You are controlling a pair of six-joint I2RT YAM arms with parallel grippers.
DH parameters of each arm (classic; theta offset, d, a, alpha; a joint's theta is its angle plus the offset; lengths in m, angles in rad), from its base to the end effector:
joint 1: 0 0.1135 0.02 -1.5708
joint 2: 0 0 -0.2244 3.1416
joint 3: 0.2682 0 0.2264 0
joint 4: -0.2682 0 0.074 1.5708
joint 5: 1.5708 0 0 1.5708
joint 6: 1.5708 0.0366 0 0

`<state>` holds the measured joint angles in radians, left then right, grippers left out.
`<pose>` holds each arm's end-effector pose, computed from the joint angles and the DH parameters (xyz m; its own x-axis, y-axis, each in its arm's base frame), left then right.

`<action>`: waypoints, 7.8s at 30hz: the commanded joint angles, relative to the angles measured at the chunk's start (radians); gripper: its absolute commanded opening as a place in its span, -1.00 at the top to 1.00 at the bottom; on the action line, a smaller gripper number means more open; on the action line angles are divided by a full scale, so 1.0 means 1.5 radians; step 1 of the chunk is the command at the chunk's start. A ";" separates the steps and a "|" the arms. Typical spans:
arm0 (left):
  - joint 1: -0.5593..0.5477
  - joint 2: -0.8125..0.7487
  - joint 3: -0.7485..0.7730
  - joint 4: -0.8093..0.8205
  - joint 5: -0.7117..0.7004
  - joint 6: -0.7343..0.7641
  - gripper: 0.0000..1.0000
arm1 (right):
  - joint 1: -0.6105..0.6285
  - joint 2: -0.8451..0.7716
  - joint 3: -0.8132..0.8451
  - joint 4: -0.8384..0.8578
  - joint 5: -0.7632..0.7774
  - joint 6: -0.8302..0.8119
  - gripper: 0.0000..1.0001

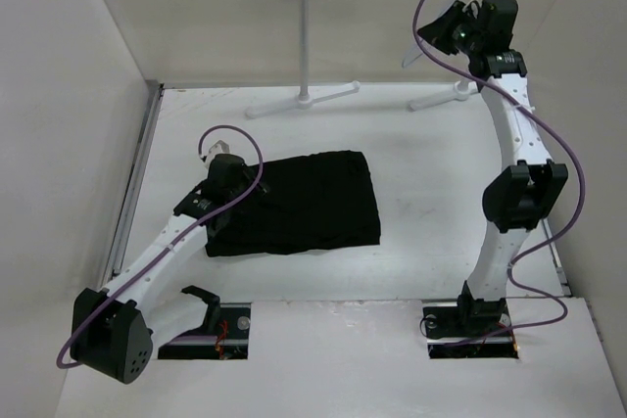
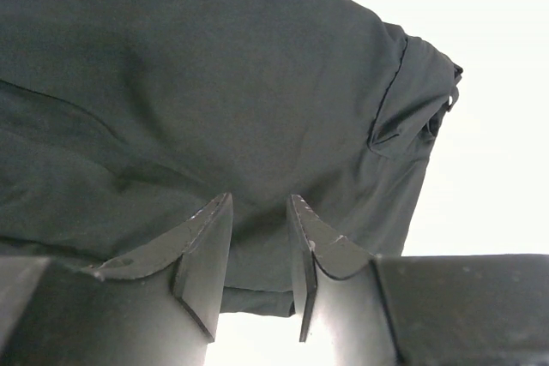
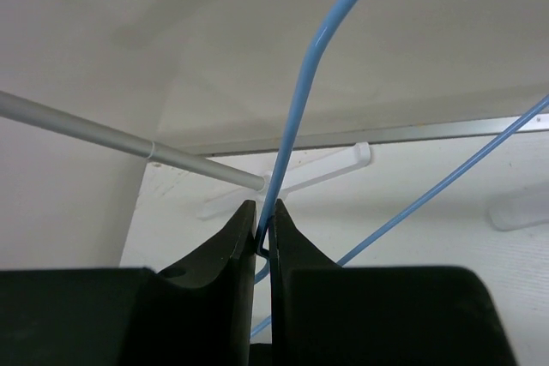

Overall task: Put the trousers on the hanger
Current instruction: Pick up the hanger from the clothesline, then place the trousers on the hanger, then place the hanger at the clothesline.

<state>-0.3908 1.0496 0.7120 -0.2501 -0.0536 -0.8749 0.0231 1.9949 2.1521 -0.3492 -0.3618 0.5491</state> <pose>0.2098 -0.0843 0.2311 -0.5889 -0.5862 -0.5563 -0.1760 0.7649 -0.6197 0.4244 0.0228 0.3908 -0.3553 0.4801 -0.8021 -0.2151 0.7930 0.5699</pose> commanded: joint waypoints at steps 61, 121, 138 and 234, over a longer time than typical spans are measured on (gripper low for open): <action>-0.345 0.600 0.787 0.037 -0.039 0.200 0.88 | 0.283 -0.692 -0.873 0.021 0.040 0.002 0.91; -0.400 0.552 0.225 0.489 -0.411 -0.145 0.98 | 0.257 -0.293 -0.919 0.297 0.160 0.098 -0.16; -0.370 0.483 0.129 0.471 -0.403 -0.143 0.98 | 0.203 -0.292 -0.931 0.399 0.032 0.207 0.73; -0.368 0.186 0.692 -0.091 -0.262 0.274 -1.00 | 0.479 -0.609 -0.727 0.367 0.097 0.184 0.95</action>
<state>-0.9577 1.4204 1.7626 -0.4618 -0.4404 -0.4614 0.7746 1.1099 1.0000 0.0753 -0.2047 0.8120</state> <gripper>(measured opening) 0.980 0.097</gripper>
